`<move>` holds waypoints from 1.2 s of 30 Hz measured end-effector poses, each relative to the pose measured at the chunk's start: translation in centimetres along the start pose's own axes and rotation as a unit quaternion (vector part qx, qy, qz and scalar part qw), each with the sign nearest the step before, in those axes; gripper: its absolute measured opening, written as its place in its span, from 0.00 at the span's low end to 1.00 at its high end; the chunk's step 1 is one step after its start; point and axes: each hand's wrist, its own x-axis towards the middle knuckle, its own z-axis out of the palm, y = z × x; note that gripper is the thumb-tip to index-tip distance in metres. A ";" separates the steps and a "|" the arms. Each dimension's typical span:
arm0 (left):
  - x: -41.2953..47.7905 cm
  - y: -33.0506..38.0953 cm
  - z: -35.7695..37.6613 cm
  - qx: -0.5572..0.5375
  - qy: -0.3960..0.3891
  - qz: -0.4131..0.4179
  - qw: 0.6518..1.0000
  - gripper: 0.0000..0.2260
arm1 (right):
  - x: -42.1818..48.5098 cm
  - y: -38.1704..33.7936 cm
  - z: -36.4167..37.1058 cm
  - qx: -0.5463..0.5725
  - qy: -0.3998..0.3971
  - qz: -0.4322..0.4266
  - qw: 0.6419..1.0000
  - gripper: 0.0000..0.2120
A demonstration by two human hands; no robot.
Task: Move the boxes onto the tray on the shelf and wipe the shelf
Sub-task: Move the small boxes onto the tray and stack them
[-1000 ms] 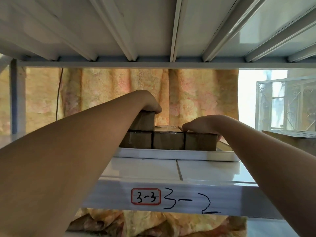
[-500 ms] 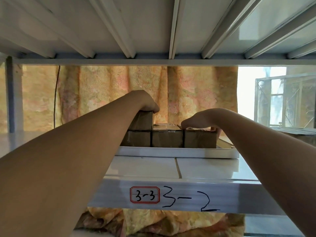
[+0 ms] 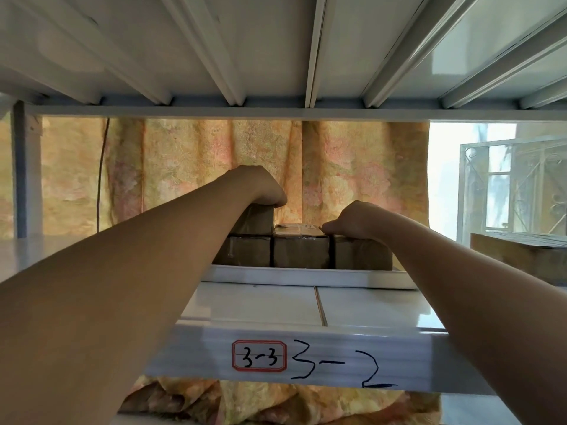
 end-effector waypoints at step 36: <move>0.0 -2.0 1.1 -0.219 0.246 0.076 0.941 0.13 | -1.7 -0.1 0.2 0.086 0.165 -0.066 0.980 0.17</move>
